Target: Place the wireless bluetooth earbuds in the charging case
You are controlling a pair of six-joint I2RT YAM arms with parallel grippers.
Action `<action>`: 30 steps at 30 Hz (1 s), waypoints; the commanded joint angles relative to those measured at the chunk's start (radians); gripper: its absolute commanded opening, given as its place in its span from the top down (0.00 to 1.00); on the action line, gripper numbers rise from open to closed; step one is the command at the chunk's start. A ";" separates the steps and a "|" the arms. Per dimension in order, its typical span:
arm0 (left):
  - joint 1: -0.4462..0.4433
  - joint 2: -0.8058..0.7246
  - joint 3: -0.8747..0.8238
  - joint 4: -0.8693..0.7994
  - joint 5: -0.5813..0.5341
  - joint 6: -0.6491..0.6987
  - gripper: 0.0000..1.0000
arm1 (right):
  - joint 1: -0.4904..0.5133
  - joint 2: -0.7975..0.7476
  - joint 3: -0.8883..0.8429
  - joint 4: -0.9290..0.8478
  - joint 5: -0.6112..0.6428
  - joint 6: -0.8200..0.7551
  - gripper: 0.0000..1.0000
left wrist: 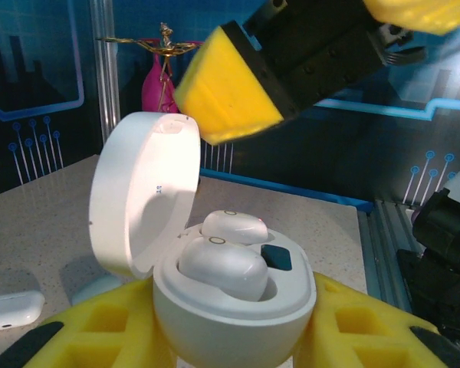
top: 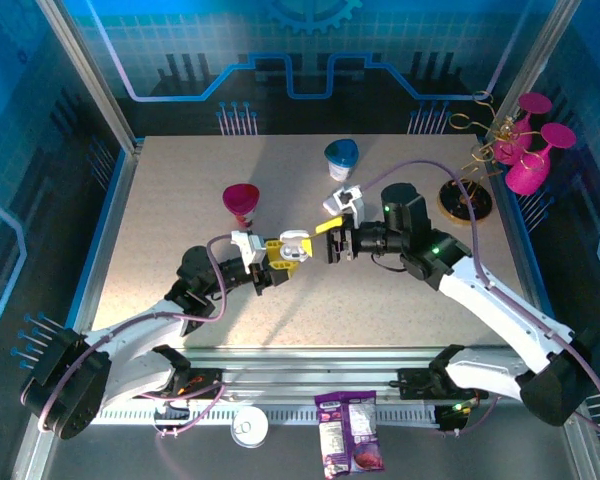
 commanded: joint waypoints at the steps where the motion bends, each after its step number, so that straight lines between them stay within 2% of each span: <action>1: -0.003 0.000 -0.005 0.040 0.063 0.027 0.76 | -0.032 0.045 0.057 -0.025 0.059 0.029 0.22; 4: -0.003 -0.009 -0.004 0.036 0.079 0.029 0.76 | -0.055 0.112 0.134 -0.140 0.082 0.043 0.23; 10: -0.002 -0.012 -0.001 0.030 0.070 0.023 0.75 | -0.042 0.177 0.189 -0.252 0.051 -0.006 0.25; 22: -0.003 0.020 0.018 0.037 0.013 0.018 0.76 | -0.024 0.096 0.082 -0.277 -0.055 -0.055 0.24; 25: -0.002 0.033 0.022 0.054 0.018 0.018 0.76 | -0.036 0.077 0.050 -0.214 -0.088 0.017 0.23; 30: -0.003 0.043 0.018 0.115 0.019 0.006 0.76 | -0.077 0.076 -0.077 0.083 -0.244 0.328 0.23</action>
